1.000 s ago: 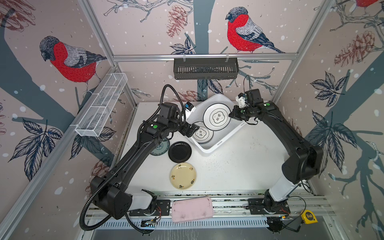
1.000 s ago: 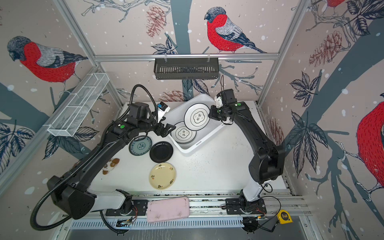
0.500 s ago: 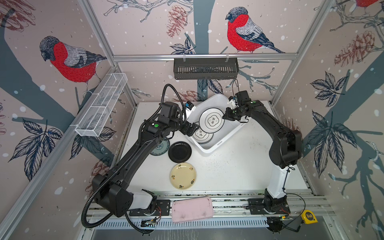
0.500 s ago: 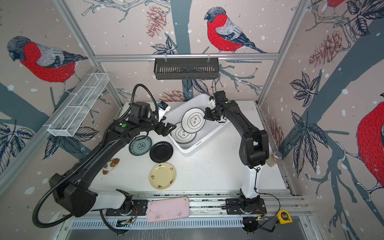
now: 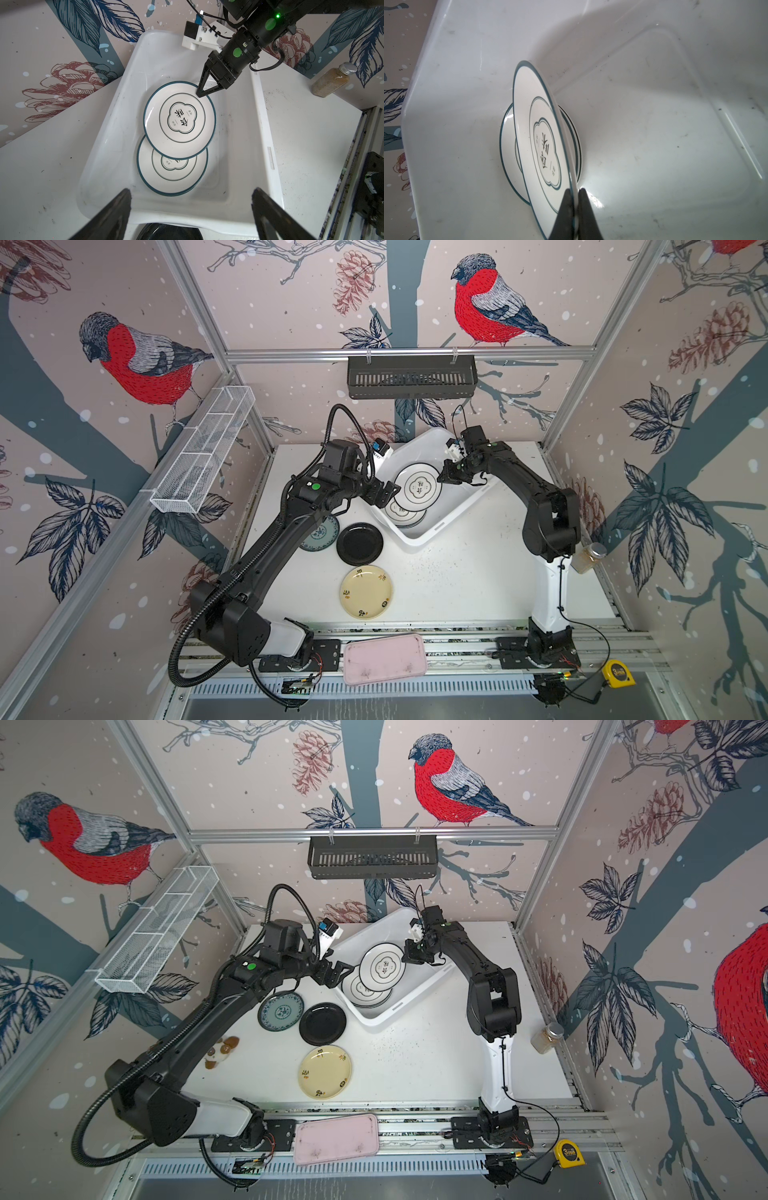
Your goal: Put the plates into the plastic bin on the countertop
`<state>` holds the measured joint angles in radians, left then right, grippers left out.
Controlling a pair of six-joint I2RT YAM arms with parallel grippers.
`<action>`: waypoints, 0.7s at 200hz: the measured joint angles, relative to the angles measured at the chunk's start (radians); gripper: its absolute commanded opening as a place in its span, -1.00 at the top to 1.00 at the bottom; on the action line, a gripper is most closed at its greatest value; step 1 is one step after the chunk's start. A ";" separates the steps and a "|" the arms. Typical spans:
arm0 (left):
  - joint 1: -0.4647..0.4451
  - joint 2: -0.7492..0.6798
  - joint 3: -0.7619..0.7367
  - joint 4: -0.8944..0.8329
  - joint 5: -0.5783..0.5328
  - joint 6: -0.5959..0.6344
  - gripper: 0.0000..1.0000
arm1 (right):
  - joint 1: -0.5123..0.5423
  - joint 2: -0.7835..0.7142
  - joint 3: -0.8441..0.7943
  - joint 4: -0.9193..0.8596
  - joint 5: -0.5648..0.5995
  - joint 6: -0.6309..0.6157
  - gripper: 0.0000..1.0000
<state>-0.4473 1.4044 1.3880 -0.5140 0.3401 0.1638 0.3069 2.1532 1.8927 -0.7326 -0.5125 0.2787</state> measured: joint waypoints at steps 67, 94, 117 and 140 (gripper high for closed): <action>0.000 0.021 0.011 0.002 0.001 0.000 -0.80 | -0.009 0.052 0.005 -0.006 -0.053 -0.019 0.96; 0.000 0.027 0.015 0.002 0.001 0.000 -0.80 | -0.013 0.068 0.006 -0.008 -0.068 -0.020 0.92; 0.000 0.027 0.015 0.002 0.001 0.000 -0.80 | -0.016 0.078 0.007 -0.008 -0.083 -0.020 0.90; 0.000 0.027 0.015 0.003 0.001 0.000 -0.80 | -0.016 0.089 0.007 -0.008 -0.093 -0.021 0.85</action>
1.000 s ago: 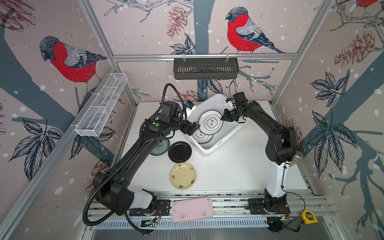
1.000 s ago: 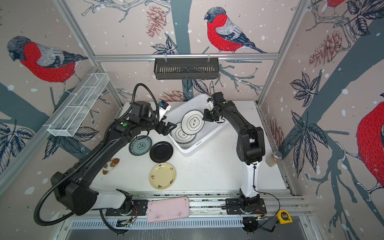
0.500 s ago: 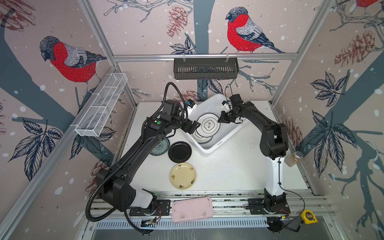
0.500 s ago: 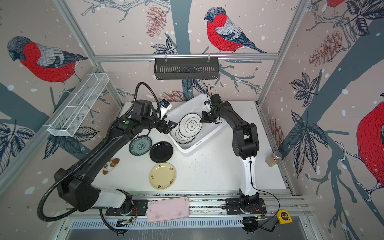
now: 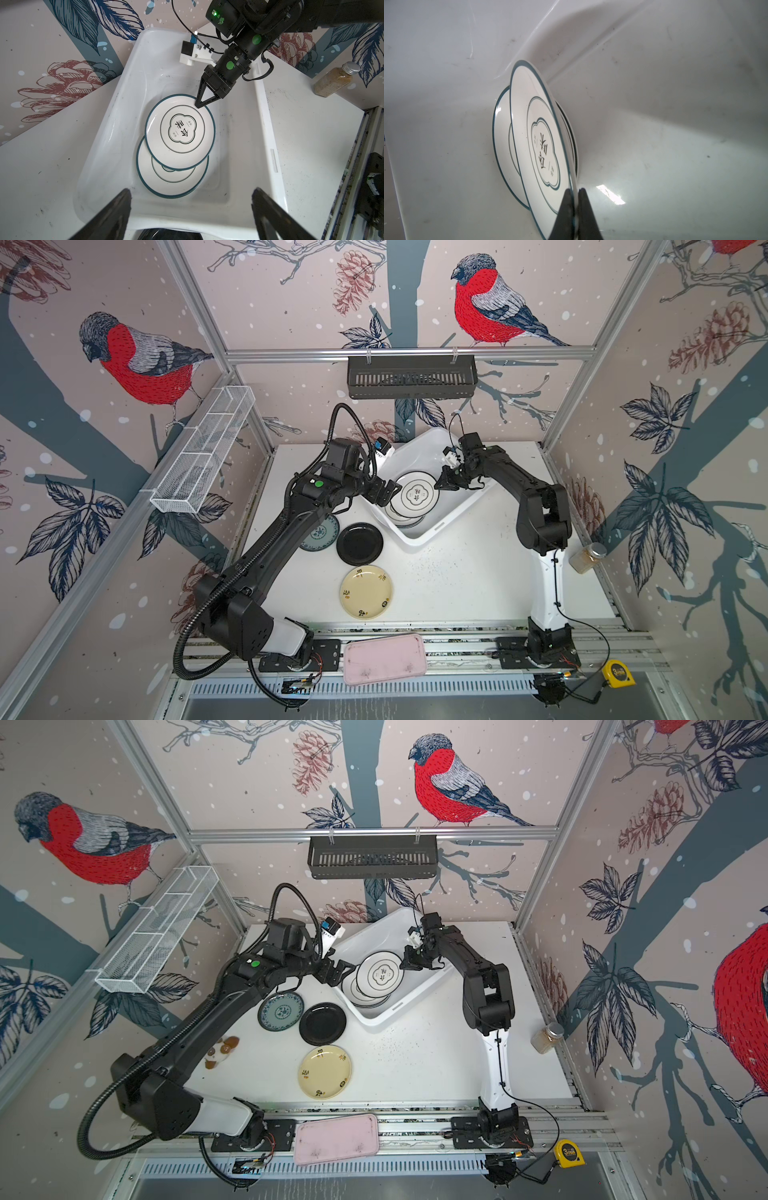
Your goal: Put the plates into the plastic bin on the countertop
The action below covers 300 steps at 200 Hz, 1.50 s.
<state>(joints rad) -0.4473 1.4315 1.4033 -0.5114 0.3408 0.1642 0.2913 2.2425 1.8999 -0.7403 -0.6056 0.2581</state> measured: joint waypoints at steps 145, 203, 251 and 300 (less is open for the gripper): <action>0.000 -0.003 -0.014 0.002 0.000 -0.001 -0.79 | 0.016 0.058 0.018 -0.003 -0.018 -0.008 0.56; 0.000 -0.010 -0.032 0.008 0.007 -0.003 -0.80 | 0.038 0.078 0.049 -0.030 -0.014 -0.026 0.53; 0.000 -0.015 -0.044 0.008 0.008 -0.003 -0.80 | 0.061 0.082 0.063 -0.048 0.015 -0.029 0.47; 0.000 -0.019 -0.051 0.011 0.008 -0.003 -0.81 | 0.087 0.095 0.082 -0.071 0.040 -0.034 0.47</action>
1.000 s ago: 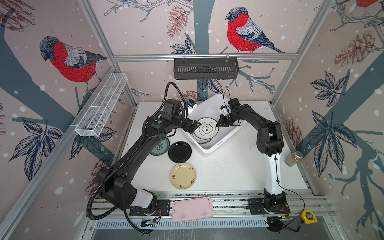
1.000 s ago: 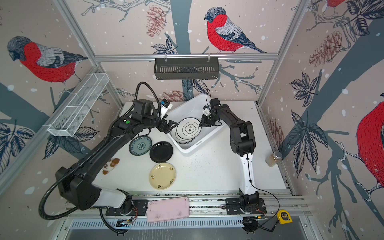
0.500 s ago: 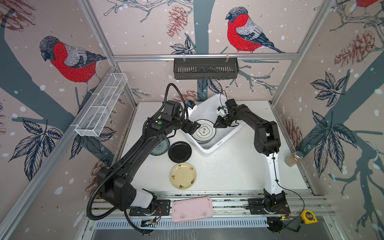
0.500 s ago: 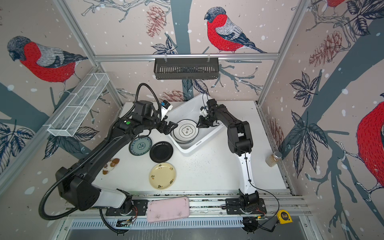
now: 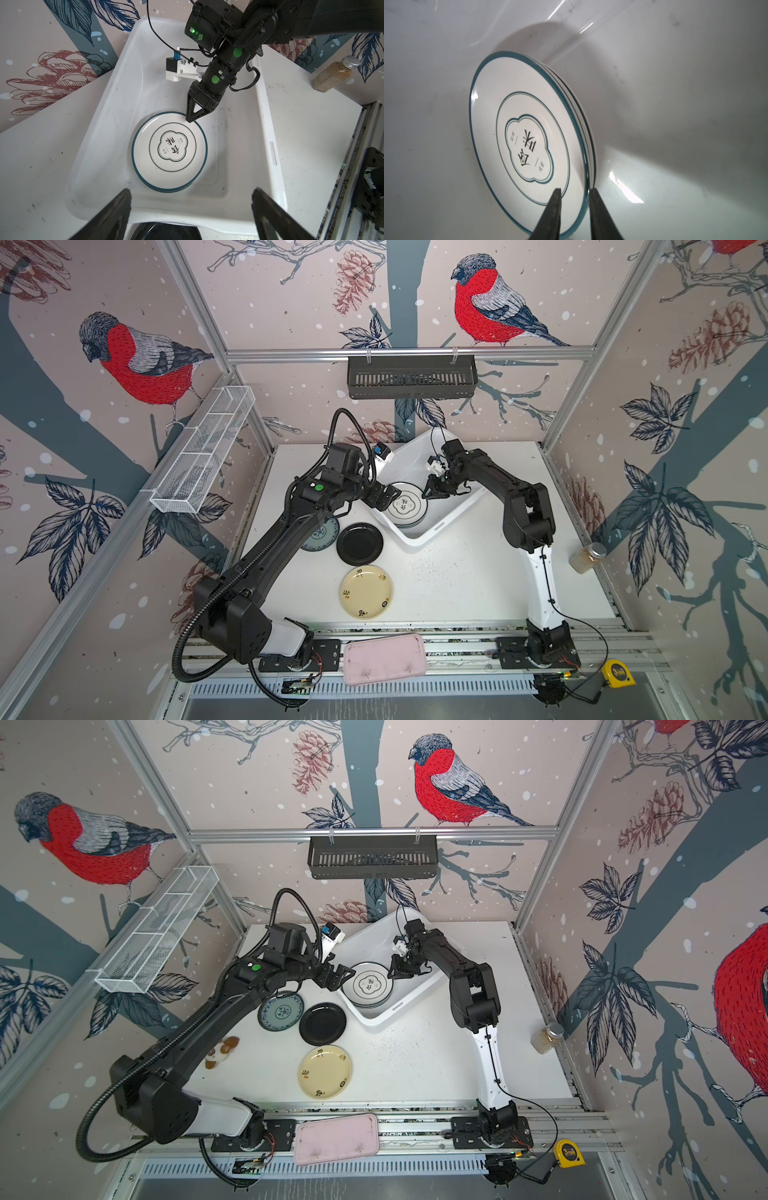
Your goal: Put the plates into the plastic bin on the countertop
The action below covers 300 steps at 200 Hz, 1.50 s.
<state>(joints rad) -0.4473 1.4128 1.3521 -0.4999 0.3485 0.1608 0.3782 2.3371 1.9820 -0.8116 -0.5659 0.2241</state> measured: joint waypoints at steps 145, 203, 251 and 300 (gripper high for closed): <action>0.140 -0.032 -0.105 0.051 -0.167 -0.117 -0.92 | -0.072 -0.145 -0.006 0.040 0.089 0.047 0.43; 0.321 -0.006 -0.124 0.053 -0.191 -0.263 -0.90 | -0.092 -0.280 -0.055 0.084 0.063 0.087 0.45; 0.389 0.003 -0.177 0.045 -0.163 -0.313 -0.86 | -0.103 -0.397 -0.142 0.113 0.019 0.099 0.46; 0.392 -0.006 -0.259 0.040 -0.066 -0.312 -0.79 | -0.118 -0.459 -0.199 0.145 -0.056 0.140 0.47</action>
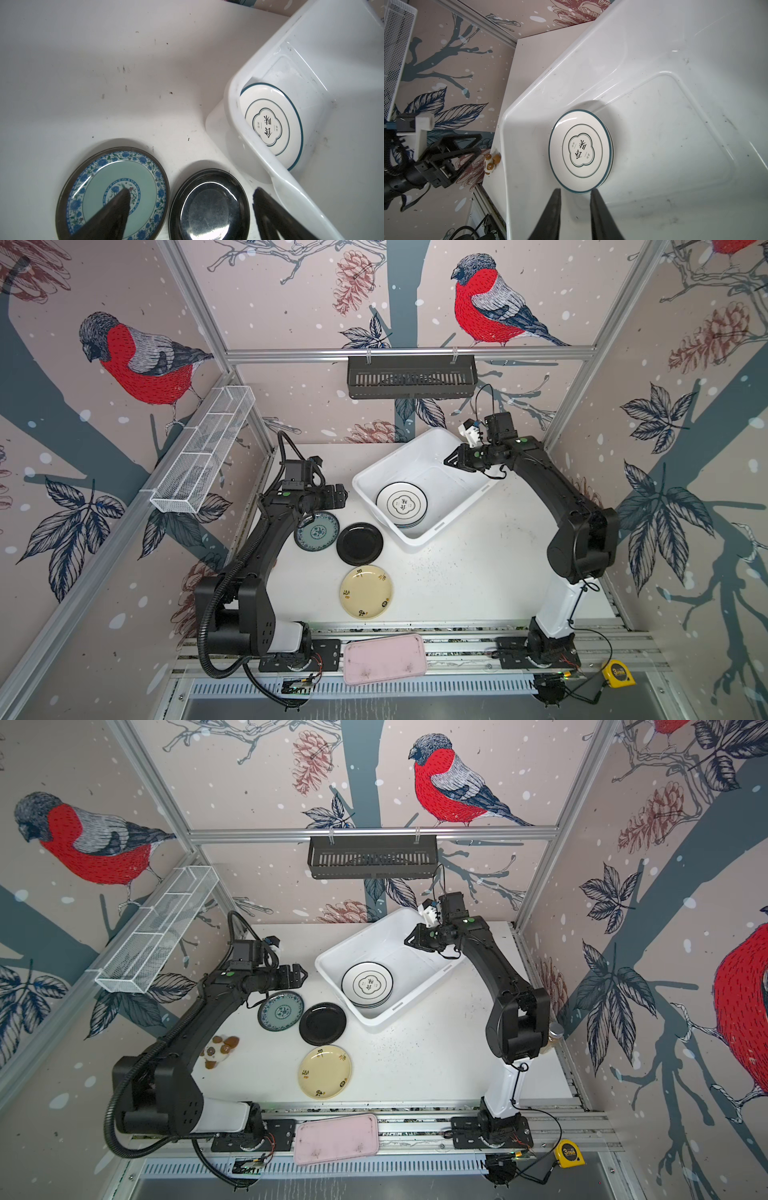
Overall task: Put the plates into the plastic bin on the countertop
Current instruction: 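Open the right gripper to release the plate while the left moves to the blue-floral plate, then close the left gripper on the blue-floral plate's rim and tilt it upright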
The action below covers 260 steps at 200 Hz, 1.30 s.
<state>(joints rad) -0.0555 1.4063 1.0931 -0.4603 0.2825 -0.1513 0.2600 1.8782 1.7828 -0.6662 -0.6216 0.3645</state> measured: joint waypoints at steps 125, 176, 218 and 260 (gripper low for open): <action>0.148 0.003 -0.064 -0.029 -0.053 -0.189 -0.82 | 0.021 -0.010 -0.052 0.045 -0.031 0.050 0.50; 0.216 0.039 -0.097 -0.038 -0.102 -0.279 -0.80 | 0.039 -0.039 -0.091 0.056 -0.027 0.051 0.51; 0.225 0.051 -0.158 -0.043 -0.127 -0.322 -0.81 | 0.040 -0.054 -0.123 0.084 -0.026 0.055 0.52; 0.240 0.060 -0.212 -0.047 -0.129 -0.357 -0.78 | 0.040 -0.058 -0.138 0.092 -0.025 0.055 0.53</action>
<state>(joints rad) 0.1844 1.4666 0.8806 -0.5076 0.1532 -0.5083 0.2996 1.8198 1.6447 -0.5739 -0.6468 0.4198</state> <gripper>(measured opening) 0.894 0.240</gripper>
